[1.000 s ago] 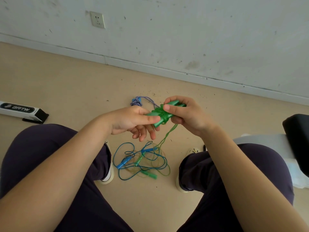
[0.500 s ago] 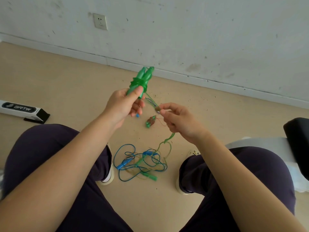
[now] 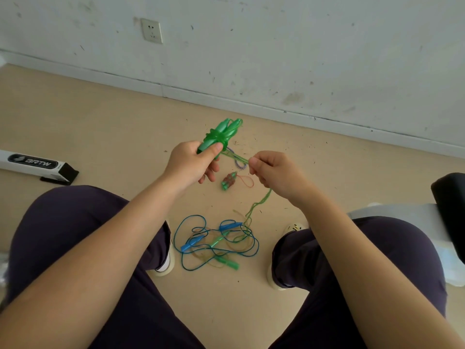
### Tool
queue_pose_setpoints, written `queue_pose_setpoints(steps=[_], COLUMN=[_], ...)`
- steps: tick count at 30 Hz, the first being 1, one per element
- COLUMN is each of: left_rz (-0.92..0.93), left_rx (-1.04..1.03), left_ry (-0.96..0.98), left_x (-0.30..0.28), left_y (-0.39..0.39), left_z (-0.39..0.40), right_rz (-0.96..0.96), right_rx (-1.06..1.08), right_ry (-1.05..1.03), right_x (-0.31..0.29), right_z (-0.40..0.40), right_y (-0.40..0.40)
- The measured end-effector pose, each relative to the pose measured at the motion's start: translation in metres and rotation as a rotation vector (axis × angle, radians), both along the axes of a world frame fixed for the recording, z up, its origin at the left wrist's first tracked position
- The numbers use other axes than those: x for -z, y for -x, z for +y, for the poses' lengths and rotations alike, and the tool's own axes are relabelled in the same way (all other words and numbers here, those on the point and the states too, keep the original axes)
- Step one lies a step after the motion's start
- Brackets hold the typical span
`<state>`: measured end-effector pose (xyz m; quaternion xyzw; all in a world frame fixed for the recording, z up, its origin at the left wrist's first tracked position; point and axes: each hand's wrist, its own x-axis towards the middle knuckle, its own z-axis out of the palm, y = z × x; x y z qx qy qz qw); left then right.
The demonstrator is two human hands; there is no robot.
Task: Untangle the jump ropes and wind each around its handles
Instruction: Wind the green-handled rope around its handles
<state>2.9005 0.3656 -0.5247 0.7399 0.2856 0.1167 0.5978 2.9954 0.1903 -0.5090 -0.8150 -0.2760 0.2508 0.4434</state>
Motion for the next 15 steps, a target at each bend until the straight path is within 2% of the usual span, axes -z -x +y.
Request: queue_pose_setpoints(steps=[3, 7, 13, 15], left_rz=[0.008, 0.098, 0.287, 0.335], left_rx=[0.003, 0.069, 0.446, 0.575], left_ry=[-0.009, -0.115, -0.022, -0.029], left_x=[-0.0012, 0.0007, 0.0036, 0.0022], left_y=[-0.0019, -0.003, 0.0025, 0.0038], left_z=[-0.0027, -0.002, -0.0053, -0.0058], right_rz=[-0.006, -0.008, -0.082, -0.136], right_rx=[-0.012, -0.079, -0.015, -0.028], right_ry=[0.027, -0.07, -0.183, -0.15], right_x=[-0.0031, -0.0074, -0.0066, -0.0043], right_z=[0.0, -0.0034, -0.0063, -0.0038], right_y=[-0.0001, 0.0014, -0.0031, -0.0019])
